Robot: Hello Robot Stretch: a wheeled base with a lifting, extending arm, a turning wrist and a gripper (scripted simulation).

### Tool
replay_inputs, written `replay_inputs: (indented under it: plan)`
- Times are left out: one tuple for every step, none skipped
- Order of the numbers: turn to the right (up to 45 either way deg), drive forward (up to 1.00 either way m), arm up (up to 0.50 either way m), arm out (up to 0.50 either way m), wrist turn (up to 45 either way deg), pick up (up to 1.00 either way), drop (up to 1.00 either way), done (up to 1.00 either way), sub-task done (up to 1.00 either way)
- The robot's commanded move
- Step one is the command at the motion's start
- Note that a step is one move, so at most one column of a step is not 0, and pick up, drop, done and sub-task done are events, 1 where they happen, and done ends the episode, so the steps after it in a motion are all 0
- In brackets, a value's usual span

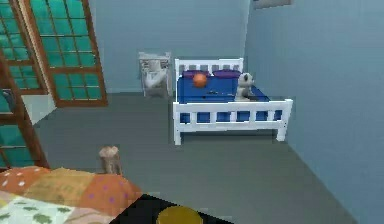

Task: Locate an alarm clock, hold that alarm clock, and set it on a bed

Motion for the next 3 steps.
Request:
replay_inputs:
  plan:
    - [-3.0, 0.00, 0.00, 0.00, 0.0, 0.00, 0.00, 0.00, 0.00]
    - [0.0, 1.00, 0.00, 0.00, 0.0, 0.00, 0.00, 0.00, 0.00]
    - [0.0, 0.35, 0.00, 0.00, 0.0, 0.00, 0.00, 0.00, 0.00]
